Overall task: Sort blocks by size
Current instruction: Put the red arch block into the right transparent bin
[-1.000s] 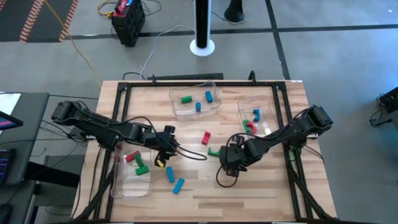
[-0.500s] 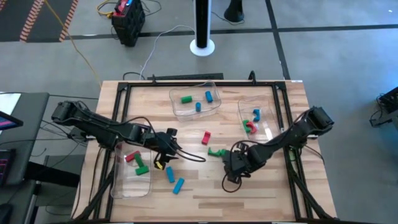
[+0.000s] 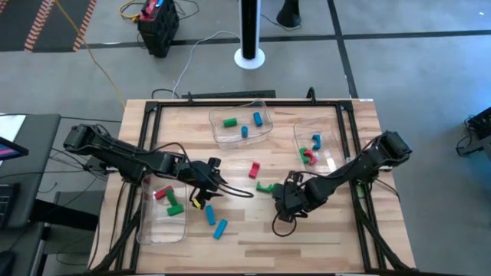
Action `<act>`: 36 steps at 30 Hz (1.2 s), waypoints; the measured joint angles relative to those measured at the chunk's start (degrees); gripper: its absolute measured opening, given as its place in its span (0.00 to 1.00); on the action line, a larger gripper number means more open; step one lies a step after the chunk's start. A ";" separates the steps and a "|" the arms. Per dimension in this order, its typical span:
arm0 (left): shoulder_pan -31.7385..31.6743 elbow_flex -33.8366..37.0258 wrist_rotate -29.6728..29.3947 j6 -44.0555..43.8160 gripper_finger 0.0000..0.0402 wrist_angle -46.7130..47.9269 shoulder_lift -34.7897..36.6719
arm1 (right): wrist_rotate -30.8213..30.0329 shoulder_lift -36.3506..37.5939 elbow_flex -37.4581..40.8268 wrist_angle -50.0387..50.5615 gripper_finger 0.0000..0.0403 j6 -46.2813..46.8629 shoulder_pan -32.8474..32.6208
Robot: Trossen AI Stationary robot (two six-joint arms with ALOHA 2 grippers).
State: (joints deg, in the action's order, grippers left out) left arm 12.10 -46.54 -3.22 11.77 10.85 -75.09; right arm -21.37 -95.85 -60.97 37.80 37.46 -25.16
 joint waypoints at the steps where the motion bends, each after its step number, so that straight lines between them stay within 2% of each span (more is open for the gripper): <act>1: 0.00 0.00 0.00 0.00 0.50 -0.08 0.00 | -0.56 0.00 0.00 -0.11 0.49 -0.50 0.23; 4: 0.00 0.00 0.00 0.02 0.50 -0.16 0.00 | -2.68 0.00 0.00 -0.24 0.49 -1.97 0.61; 10: -0.17 -0.02 -0.01 0.68 0.50 -4.15 -1.71 | -2.93 0.00 0.00 0.26 0.49 -3.46 1.33; 15: -1.31 -0.04 -0.05 3.40 0.50 -11.10 -8.34 | -2.88 0.00 0.00 0.39 0.49 -3.44 1.22; 23: -6.56 -2.36 1.03 3.95 0.50 -21.81 -20.20 | -2.69 0.00 -0.02 1.64 0.49 -3.44 1.26; 30: -9.43 -7.96 7.76 3.71 0.50 -22.22 -28.51 | -2.68 0.00 -0.02 1.77 0.49 -3.42 1.20; 36: -9.62 -11.16 4.67 6.35 0.50 -20.88 -29.99 | -2.71 0.00 -0.02 2.07 0.49 -3.46 1.20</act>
State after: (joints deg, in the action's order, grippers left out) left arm 2.48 -57.71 1.45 18.12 -10.03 -105.08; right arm -24.08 -95.85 -60.99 39.87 34.00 -23.97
